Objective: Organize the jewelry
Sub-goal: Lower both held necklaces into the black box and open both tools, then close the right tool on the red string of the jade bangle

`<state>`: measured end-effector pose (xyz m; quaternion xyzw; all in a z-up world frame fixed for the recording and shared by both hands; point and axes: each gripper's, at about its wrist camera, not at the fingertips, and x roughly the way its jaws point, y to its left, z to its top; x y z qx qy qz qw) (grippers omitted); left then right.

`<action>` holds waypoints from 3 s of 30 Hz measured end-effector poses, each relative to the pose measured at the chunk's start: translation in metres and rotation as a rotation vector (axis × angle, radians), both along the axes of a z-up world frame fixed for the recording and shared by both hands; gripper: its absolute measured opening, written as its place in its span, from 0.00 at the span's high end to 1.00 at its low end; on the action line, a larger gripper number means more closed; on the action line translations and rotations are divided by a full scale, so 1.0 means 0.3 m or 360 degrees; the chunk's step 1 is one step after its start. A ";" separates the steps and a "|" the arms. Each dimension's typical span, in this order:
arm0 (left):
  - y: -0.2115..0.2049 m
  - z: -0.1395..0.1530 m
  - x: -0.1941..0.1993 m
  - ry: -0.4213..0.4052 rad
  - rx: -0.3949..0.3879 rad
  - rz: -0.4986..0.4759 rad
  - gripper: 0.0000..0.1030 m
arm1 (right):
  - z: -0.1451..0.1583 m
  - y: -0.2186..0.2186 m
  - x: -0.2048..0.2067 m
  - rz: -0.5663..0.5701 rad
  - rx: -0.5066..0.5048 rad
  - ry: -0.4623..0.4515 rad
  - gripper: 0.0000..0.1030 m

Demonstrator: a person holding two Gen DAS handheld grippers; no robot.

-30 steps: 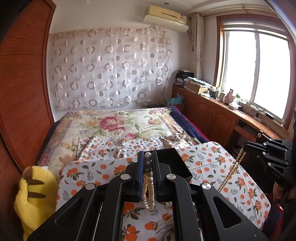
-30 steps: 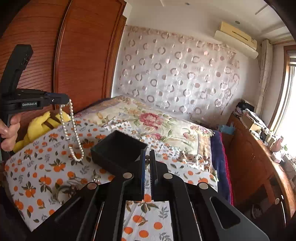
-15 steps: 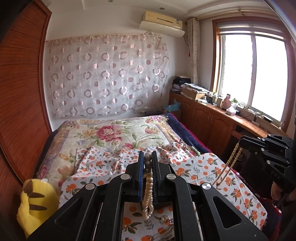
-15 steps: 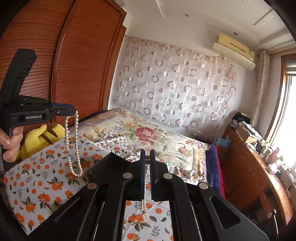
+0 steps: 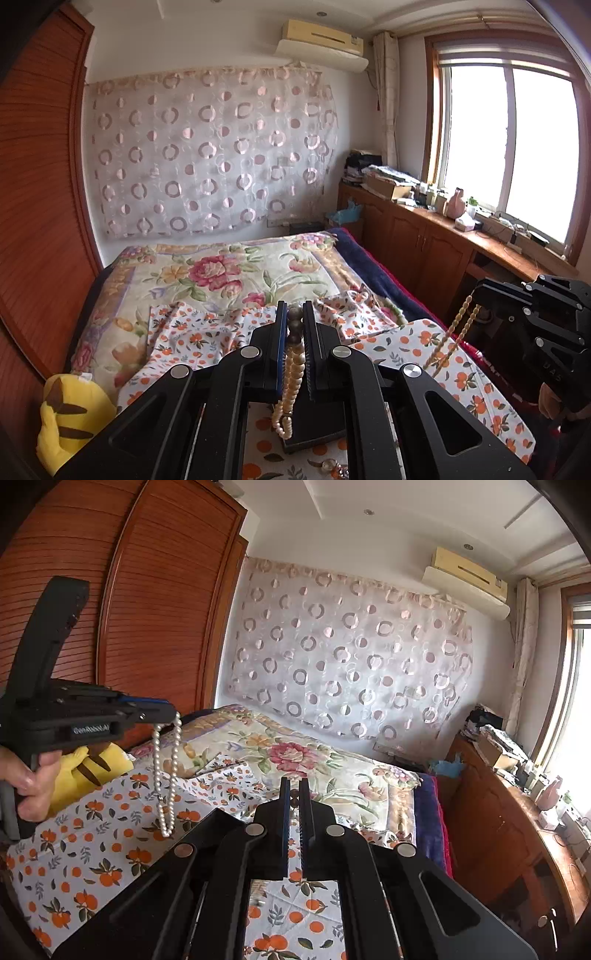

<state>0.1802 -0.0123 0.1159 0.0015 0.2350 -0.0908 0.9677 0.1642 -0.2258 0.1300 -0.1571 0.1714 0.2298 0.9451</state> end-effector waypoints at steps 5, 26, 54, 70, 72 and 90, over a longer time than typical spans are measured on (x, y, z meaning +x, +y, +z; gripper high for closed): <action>-0.016 -0.048 0.030 0.0049 -0.0021 -0.0021 0.93 | -0.012 0.005 0.027 -0.0007 -0.0004 0.0013 0.95; 0.099 -0.284 -0.023 0.0213 0.0001 0.0065 0.87 | 0.011 0.106 0.110 0.0017 0.0009 -0.0038 0.95; 0.079 -0.531 -0.287 0.0352 -0.0035 -0.0014 0.70 | -0.441 0.097 0.045 0.0136 -0.0027 0.0459 0.56; 0.033 -0.610 -0.335 0.0447 -0.0072 -0.0058 0.69 | -0.732 0.057 -0.068 0.0169 -0.0093 0.0803 0.67; 0.016 -0.609 -0.336 0.0447 -0.0063 -0.0072 0.69 | -0.733 0.045 -0.067 0.0176 -0.0057 0.0845 0.67; 0.003 -0.608 -0.337 0.0444 -0.0075 -0.0076 0.69 | -0.659 0.022 -0.070 0.0113 -0.0014 0.0757 0.86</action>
